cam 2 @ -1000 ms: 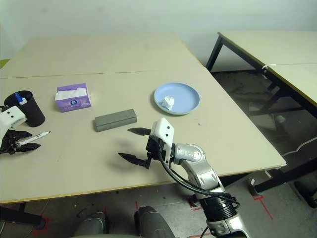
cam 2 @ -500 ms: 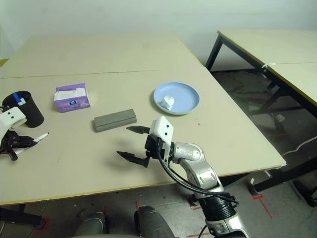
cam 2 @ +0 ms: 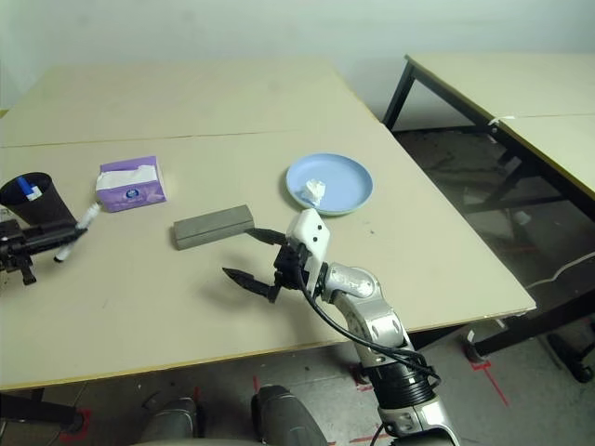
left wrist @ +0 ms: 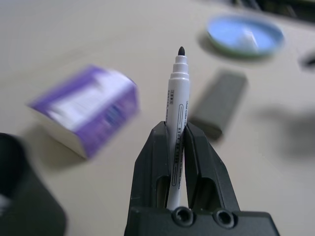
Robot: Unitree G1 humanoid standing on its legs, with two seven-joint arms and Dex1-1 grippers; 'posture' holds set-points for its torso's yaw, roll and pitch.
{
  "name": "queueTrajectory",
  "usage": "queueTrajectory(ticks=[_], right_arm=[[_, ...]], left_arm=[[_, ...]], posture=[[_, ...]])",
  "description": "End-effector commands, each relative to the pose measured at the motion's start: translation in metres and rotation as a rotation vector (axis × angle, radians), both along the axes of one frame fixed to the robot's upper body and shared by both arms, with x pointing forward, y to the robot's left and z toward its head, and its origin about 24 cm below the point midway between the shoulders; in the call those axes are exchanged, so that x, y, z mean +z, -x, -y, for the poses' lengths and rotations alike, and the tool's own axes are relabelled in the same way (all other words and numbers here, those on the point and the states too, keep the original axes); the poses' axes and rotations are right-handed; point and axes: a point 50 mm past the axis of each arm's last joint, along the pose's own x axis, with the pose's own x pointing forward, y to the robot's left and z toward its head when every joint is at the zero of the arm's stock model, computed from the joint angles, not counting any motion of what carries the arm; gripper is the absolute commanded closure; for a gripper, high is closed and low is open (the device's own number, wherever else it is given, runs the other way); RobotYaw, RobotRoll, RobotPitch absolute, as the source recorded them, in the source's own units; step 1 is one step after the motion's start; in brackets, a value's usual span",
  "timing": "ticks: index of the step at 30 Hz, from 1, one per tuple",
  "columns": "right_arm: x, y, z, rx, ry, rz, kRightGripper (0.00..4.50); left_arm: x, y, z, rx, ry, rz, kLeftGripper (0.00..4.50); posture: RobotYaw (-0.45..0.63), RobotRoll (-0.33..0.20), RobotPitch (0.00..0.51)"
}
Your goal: Organize and tidy the items on the table.
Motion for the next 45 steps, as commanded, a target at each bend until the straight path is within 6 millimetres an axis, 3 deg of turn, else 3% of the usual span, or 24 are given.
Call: queueTrajectory(ticks=[1, 6, 10, 19, 30, 45], right_arm=[[-0.002, -0.003, 0.001, -0.032, -0.015, -0.019, 0.0], [-0.006, -0.001, -0.002, -0.02, -0.007, -0.019, 0.0], [-0.006, -0.002, -0.003, -0.018, -0.007, -0.018, 0.0], [-0.006, -0.003, -0.003, -0.02, 0.003, -0.01, 0.0], [-0.005, 0.0, 0.002, -0.036, 0.015, -0.006, 0.0], [0.002, 0.002, 0.001, -0.041, 0.019, 0.0, 0.0]], left_arm=[[0.018, 0.007, -0.006, 0.127, 0.083, 0.162, 4.22], [0.034, 0.009, -0.017, 0.311, 0.159, 0.315, 4.22], [0.031, 0.006, -0.024, 0.42, 0.117, 0.312, 4.22], [0.035, -0.026, -0.034, 0.611, 0.042, 0.329, 4.22], [0.038, -0.055, -0.037, 0.64, 0.029, 0.341, 4.22], [0.004, -0.075, -0.02, 0.607, 0.04, 0.302, 4.22]], posture=[[-0.08, 0.0, 0.053], [-0.06, 0.0, 0.048], [-0.06, 0.0, 0.048], [-0.07, 0.0, 0.051], [-0.11, 0.0, 0.059], [-0.12, 0.0, 0.061]])
